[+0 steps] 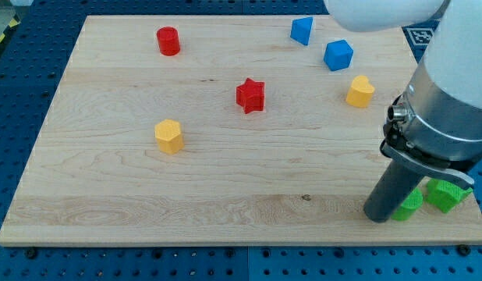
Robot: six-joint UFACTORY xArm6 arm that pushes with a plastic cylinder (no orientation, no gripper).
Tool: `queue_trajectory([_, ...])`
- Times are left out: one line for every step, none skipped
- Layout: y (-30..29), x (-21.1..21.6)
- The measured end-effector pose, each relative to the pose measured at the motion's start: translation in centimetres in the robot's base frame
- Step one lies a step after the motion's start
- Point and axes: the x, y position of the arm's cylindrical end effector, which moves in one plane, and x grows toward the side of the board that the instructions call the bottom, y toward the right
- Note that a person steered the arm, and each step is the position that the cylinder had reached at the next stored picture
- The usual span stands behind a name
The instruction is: Move the arm towards top of the board
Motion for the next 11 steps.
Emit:
queue_trajectory([0.0, -0.1])
queue_trajectory([0.4, -0.5])
queue_trajectory([0.4, -1.0])
queue_trajectory([0.4, -1.0])
queue_trajectory([0.5, -1.4])
queue_trajectory([0.3, -1.9])
queue_trajectory([-0.2, -5.2])
queue_trajectory([-0.2, -5.8])
queue_trajectory([-0.2, -5.8])
queue_trajectory([-0.2, -6.3])
queue_trajectory([-0.3, -7.5])
